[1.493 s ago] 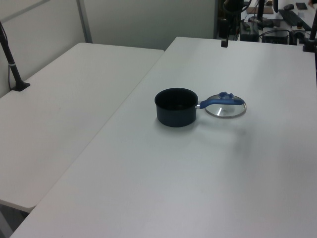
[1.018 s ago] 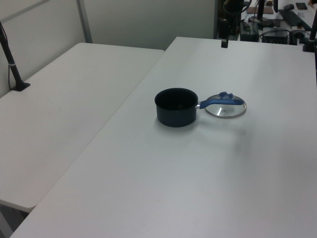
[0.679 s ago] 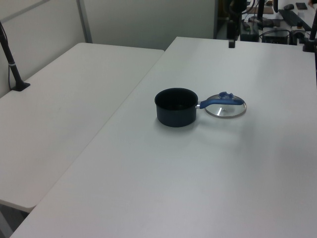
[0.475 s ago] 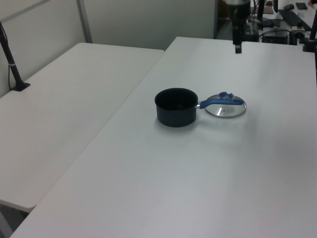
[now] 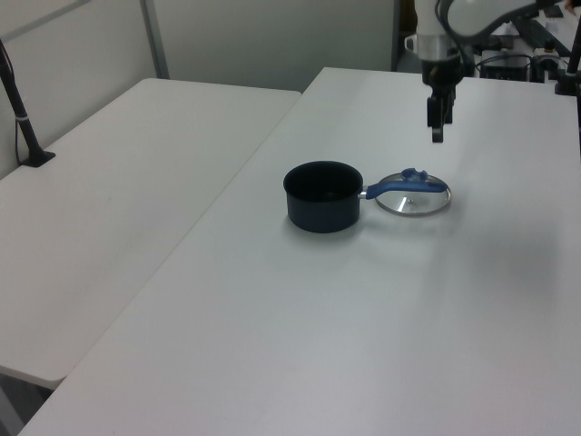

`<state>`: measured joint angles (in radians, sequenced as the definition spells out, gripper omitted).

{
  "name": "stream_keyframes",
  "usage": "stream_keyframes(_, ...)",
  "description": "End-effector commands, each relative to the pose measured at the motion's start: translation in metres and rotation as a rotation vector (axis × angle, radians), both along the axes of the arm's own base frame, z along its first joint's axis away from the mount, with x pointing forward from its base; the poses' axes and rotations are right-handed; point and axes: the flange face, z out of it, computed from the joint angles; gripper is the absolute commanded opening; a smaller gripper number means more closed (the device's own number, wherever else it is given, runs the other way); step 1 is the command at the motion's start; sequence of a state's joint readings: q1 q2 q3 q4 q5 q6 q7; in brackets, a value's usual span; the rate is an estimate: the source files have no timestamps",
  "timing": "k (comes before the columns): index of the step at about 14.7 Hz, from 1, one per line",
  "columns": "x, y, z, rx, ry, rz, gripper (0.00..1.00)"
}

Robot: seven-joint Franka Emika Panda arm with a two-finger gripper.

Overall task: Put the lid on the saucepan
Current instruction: 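Move the gripper down over the glass lid's blue knob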

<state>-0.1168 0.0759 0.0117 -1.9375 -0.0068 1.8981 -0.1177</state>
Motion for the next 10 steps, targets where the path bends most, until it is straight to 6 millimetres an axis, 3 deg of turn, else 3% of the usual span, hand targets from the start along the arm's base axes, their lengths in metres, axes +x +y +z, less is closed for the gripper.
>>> stream_keyframes(1,0.002,0.003,-0.051,0.038,-0.061,-0.055,1.0)
stream_keyframes(2,0.009,0.006,-0.064,0.036,-0.069,-0.068,1.0)
stream_keyframes(10,0.029,0.029,-0.098,0.028,-0.132,-0.129,0.97)
